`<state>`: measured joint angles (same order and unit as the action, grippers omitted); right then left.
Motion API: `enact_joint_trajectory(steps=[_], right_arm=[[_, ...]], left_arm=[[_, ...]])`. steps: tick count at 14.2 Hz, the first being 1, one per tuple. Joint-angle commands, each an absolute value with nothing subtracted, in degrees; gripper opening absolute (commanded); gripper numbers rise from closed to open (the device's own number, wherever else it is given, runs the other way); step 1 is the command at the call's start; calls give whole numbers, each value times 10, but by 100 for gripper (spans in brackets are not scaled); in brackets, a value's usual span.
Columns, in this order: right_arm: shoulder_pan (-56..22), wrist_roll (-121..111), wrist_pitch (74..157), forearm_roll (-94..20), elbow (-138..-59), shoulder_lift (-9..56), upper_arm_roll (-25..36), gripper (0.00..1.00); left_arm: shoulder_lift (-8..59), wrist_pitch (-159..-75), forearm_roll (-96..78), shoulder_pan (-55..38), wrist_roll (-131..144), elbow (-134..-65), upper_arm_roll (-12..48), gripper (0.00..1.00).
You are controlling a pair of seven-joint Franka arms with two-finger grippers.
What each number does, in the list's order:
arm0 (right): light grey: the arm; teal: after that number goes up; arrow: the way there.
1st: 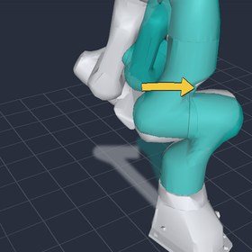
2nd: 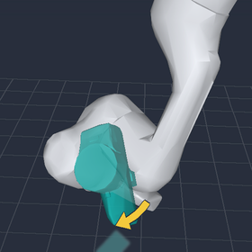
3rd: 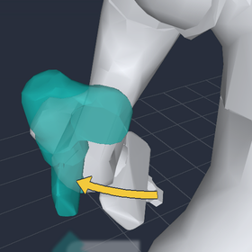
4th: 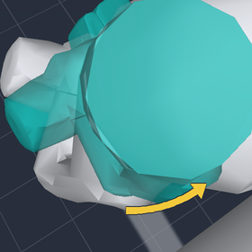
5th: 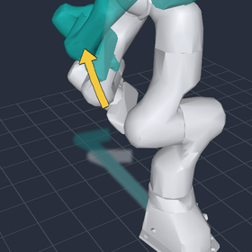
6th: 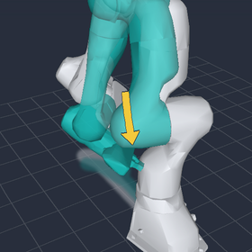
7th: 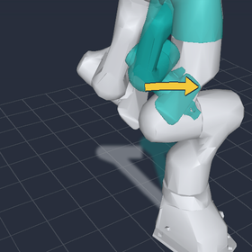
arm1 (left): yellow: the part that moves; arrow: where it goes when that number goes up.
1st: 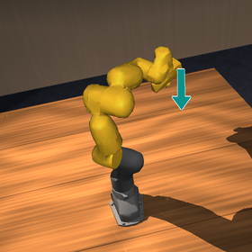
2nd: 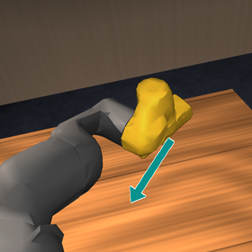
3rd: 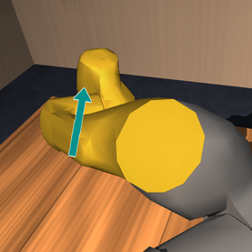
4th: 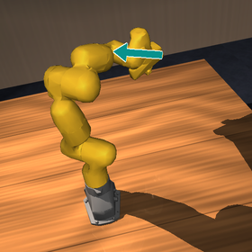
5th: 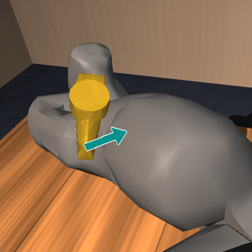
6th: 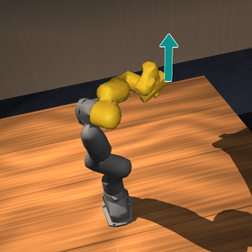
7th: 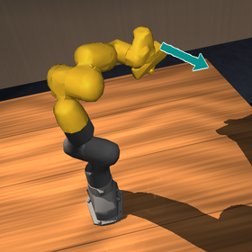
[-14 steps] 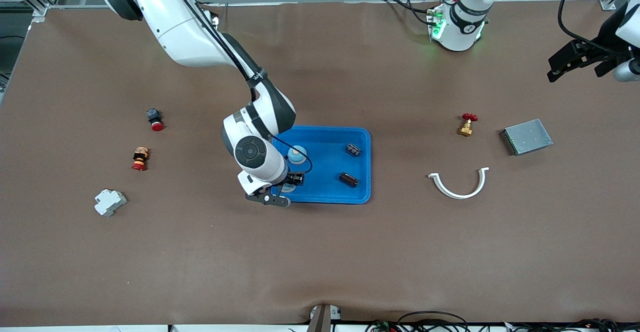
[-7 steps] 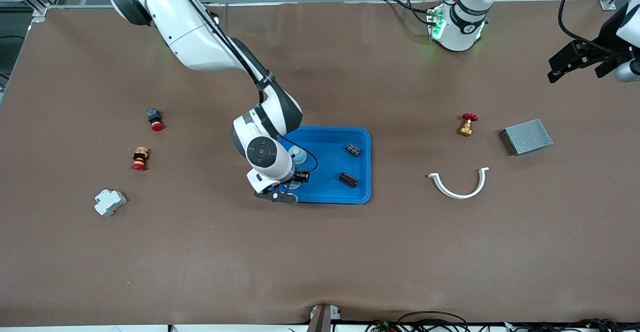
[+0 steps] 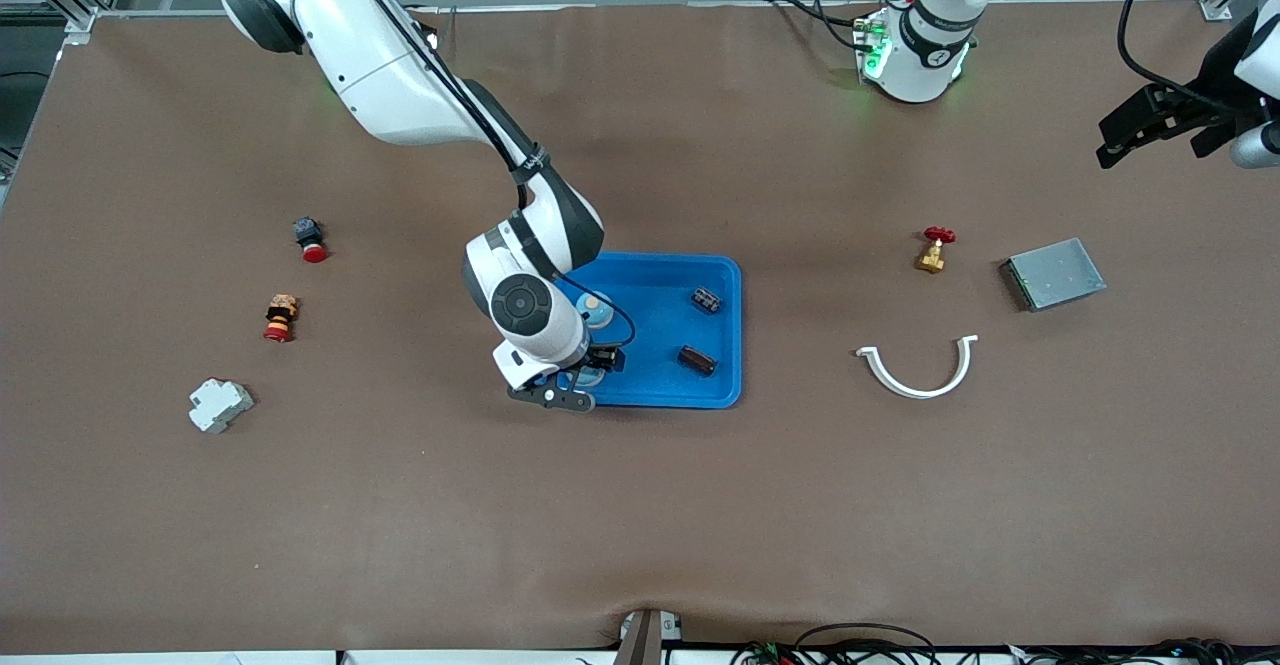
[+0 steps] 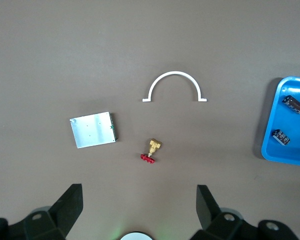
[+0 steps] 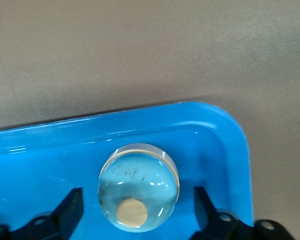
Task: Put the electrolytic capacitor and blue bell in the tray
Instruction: 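Lower the bell into the tray and open the right gripper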
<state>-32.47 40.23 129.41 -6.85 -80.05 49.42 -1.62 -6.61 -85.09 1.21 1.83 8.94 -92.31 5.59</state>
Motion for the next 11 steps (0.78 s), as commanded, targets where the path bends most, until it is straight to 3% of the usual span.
enact_joint_trajectory(steps=[1, 6, 11], right_arm=[[-320, 371, 1270, -73, -809, 473, -13, 100], [-292, 314, 1125, -74, -830, 387, -12, 100], [-287, 312, 1123, -71, -988, 225, -10, 100]], left_arm=[[-62, -849, 1, 23, 77, -913, 54, 100], [-62, -849, 1, 23, 78, -913, 54, 100], [-62, -850, 1, 23, 78, -912, 54, 100]])
